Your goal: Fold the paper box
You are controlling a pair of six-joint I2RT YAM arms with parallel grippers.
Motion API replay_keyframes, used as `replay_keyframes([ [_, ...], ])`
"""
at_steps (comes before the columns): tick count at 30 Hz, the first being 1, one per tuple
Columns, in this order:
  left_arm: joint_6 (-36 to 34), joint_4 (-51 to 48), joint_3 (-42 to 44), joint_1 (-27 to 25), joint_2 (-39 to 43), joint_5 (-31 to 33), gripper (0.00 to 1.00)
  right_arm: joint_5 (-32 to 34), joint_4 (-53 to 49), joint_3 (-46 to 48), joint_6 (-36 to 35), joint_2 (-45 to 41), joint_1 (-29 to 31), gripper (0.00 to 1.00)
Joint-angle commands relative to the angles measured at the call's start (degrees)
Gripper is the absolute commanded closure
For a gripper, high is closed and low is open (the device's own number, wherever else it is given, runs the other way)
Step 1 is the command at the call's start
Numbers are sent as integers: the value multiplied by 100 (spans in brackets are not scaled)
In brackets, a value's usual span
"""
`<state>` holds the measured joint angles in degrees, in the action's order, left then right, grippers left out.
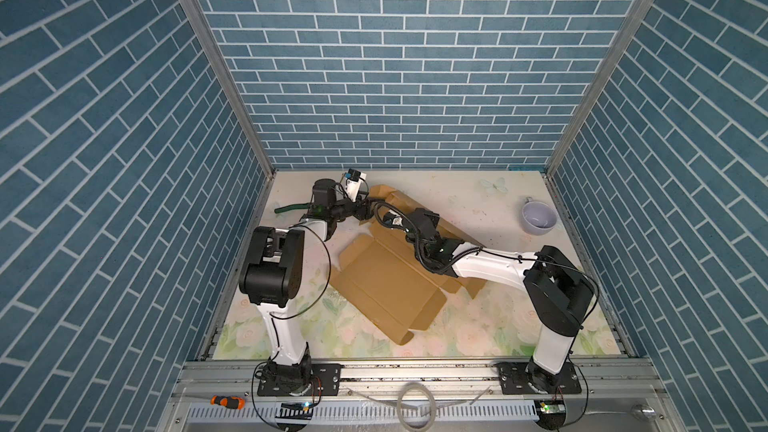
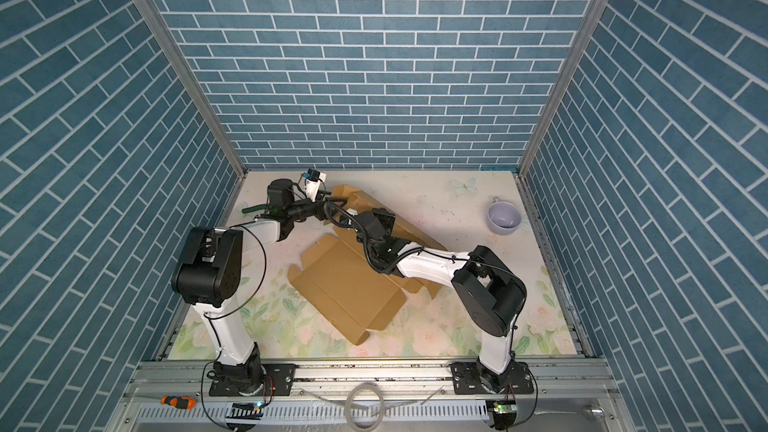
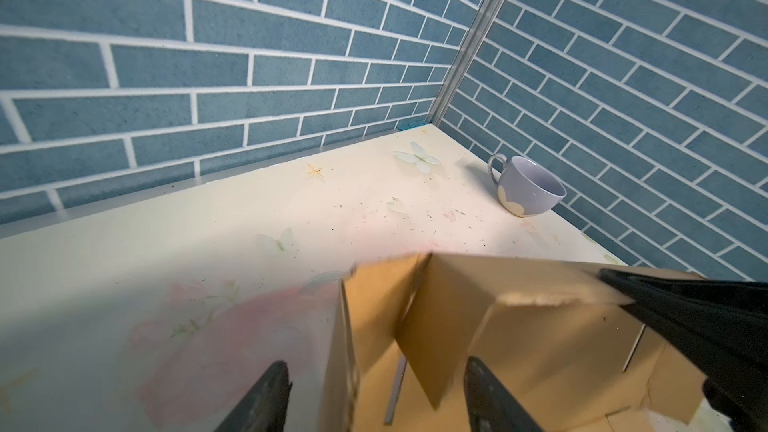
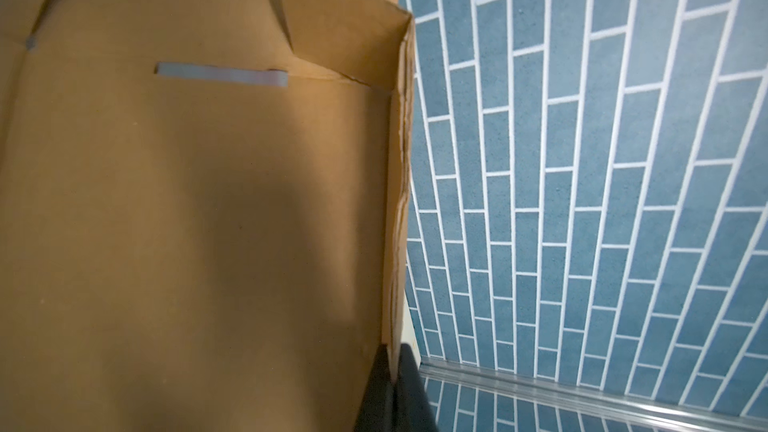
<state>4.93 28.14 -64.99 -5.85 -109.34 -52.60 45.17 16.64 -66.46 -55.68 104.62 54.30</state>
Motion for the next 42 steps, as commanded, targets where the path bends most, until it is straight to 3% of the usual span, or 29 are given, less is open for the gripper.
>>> replay_keyframes([
  [1,-166,-502,-188,161,176,-737,30,-234,471,128,-559,114,-44,100],
  [5,455,186,-206,410,174,-1102,25,-239,471,120,-575,136,-65,100],
  [7,406,161,-208,534,222,-1191,24,-231,476,107,-593,155,-67,100],
  [12,-170,-788,-434,1033,177,-939,29,-208,554,127,-628,138,-67,100],
  [17,-633,-1521,-954,1121,-194,-586,33,-234,670,185,-659,141,-78,100],
  [23,-641,-2018,-1523,1036,-853,-1186,33,-225,744,211,-692,130,-71,100],
  [26,-1208,-2987,-1852,1009,-949,-1264,31,-221,829,244,-713,121,-87,100],
  [31,-2930,-6017,-3193,796,-1554,-730,31,-223,993,273,-757,120,-87,100],
  [38,-3452,-6592,-3603,384,-1920,-489,29,-219,1158,328,-803,56,-95,100],
  [42,-3773,-6805,-3566,374,-1868,-723,29,-234,1174,357,-806,59,-113,100],
])
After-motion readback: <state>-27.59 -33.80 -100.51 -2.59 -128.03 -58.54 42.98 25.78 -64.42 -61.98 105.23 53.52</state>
